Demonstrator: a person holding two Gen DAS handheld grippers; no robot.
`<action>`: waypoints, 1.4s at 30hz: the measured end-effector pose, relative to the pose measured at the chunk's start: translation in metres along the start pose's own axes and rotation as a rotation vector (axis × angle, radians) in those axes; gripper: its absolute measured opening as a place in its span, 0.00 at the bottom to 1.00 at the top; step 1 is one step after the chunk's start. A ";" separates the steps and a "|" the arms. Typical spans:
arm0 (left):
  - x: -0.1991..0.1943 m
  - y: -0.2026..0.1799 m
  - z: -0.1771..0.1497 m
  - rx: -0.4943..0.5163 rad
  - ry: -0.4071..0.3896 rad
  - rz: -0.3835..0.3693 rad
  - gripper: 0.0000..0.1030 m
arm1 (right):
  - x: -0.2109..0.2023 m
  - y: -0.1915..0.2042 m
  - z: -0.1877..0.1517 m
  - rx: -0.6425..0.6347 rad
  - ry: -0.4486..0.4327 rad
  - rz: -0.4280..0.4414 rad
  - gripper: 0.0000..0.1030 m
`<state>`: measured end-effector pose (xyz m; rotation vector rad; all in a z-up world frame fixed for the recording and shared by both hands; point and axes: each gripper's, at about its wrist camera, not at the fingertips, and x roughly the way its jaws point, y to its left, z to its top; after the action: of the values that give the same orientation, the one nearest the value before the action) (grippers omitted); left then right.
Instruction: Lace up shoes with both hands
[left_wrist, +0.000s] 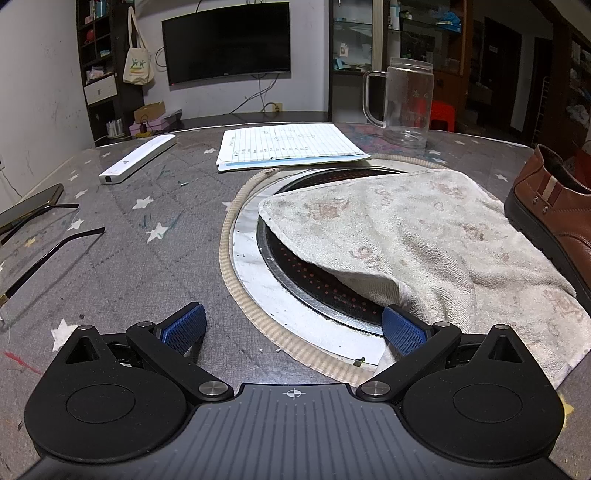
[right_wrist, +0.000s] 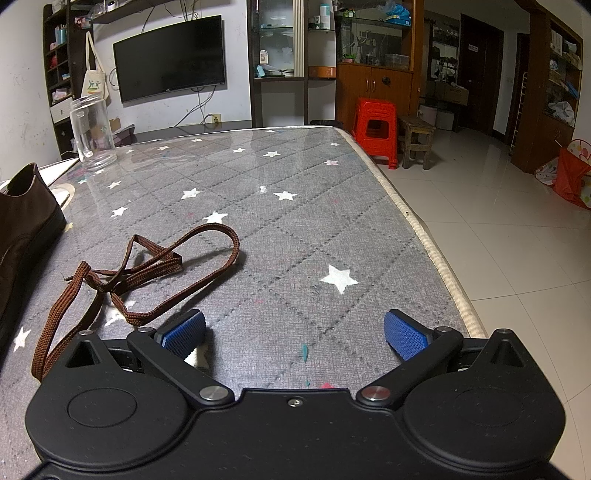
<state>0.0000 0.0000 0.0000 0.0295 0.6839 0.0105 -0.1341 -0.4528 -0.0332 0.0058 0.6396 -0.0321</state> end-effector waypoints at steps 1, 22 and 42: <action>0.000 0.000 0.000 -0.001 0.000 -0.001 1.00 | 0.000 0.000 0.000 0.000 0.000 0.000 1.00; 0.000 -0.001 -0.001 -0.001 0.000 -0.001 1.00 | 0.002 0.005 0.000 -0.005 0.001 -0.004 1.00; -0.007 0.002 0.001 0.014 0.025 0.014 0.98 | -0.016 0.018 0.014 -0.138 0.008 0.063 1.00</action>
<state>-0.0050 0.0017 0.0056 0.0476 0.7088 0.0199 -0.1376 -0.4348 -0.0122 -0.1077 0.6487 0.0728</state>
